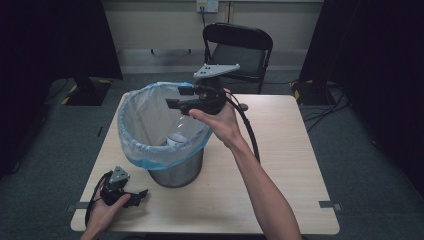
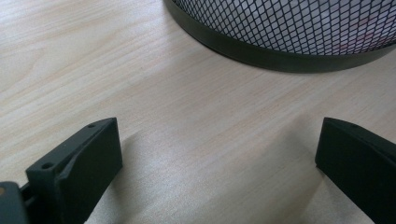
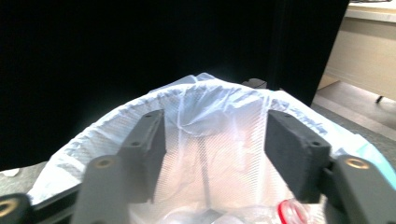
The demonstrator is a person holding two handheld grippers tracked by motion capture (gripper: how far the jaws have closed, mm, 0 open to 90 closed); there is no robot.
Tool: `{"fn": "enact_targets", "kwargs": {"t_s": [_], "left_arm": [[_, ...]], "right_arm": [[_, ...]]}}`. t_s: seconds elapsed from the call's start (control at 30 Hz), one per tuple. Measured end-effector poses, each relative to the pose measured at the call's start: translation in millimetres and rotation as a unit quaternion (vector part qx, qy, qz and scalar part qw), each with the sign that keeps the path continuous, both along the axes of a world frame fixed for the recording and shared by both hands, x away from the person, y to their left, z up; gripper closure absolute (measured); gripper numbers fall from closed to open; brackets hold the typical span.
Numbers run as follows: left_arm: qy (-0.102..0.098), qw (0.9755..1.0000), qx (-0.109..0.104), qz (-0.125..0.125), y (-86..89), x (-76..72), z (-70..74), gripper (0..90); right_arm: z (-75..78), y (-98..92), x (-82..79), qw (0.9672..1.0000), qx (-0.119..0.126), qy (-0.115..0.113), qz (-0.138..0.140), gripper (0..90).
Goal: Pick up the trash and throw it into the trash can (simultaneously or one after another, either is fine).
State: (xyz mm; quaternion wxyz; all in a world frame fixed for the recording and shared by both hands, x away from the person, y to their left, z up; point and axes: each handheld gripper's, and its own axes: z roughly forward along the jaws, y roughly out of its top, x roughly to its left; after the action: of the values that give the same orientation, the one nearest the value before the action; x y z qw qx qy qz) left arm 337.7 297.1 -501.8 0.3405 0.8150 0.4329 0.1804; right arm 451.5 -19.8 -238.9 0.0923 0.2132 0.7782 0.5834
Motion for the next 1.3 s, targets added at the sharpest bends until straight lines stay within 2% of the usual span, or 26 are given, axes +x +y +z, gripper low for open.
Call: {"fn": "enact_targets", "kwargs": {"t_s": [0.23, 0.47, 1.03, 1.3], "left_arm": [[0.0, 1.0, 0.0, -0.001, 0.1, 0.0, 0.0, 0.0], [0.0, 1.0, 0.0, 0.0, 0.1, 0.0, 0.0, 0.0], [0.0, 1.0, 0.0, 0.0, 0.0, 0.0, 0.0, 0.0], [0.0, 1.0, 0.0, 0.0, 0.0, 0.0, 0.0, 0.0]], "right_arm": [[0.1, -6.7, 3.6, 0.9998, 0.0, -0.003, -0.017, 24.9], [1.6, -17.3, 3.6, 0.9989, 0.004, -0.014, -0.044, 20.1], [2.9, -54.1, 4.6, 0.9949, 0.01, -0.027, -0.096, 21.8], [3.4, -68.4, 5.5, 0.9931, 0.001, -0.028, -0.113, 24.0]]}}
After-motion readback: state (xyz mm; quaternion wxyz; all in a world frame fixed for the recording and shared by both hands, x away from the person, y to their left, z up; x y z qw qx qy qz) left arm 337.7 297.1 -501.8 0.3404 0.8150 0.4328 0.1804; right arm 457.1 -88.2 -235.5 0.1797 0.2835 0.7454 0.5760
